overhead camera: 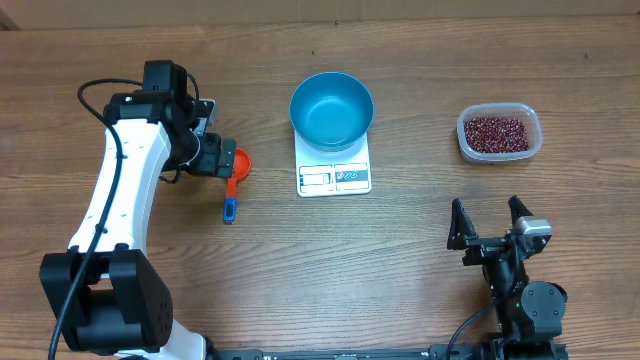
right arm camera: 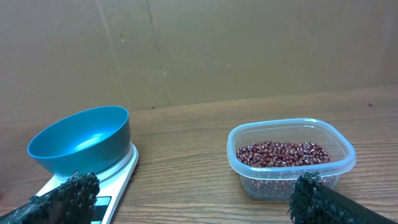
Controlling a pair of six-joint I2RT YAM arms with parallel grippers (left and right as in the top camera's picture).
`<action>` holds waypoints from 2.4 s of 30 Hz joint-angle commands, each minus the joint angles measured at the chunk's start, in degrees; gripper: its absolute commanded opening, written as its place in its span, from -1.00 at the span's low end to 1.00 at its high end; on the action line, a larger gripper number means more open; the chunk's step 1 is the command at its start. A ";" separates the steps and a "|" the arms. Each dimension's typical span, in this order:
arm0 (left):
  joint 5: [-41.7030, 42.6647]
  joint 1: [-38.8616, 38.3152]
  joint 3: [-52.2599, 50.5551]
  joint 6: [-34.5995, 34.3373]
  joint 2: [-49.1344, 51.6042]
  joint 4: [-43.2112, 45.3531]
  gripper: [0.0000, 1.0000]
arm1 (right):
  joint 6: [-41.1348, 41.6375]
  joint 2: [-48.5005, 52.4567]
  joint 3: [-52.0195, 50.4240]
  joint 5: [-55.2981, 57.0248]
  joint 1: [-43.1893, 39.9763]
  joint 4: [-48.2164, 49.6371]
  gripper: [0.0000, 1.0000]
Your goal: Scoop item into bowl and weigh 150g on scale
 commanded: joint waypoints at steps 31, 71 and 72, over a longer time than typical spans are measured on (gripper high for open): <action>-3.43 0.09 -6.19 0.04 0.57 6.47 0.99 | 0.22 -0.66 -0.61 0.33 0.44 0.46 1.00; -3.23 0.09 -6.56 -0.66 0.57 5.70 0.99 | 0.22 -0.66 -0.61 0.31 0.44 0.46 1.00; -3.23 0.09 -6.67 -0.66 0.57 5.73 0.99 | 0.22 -0.66 -0.61 0.33 0.44 0.46 1.00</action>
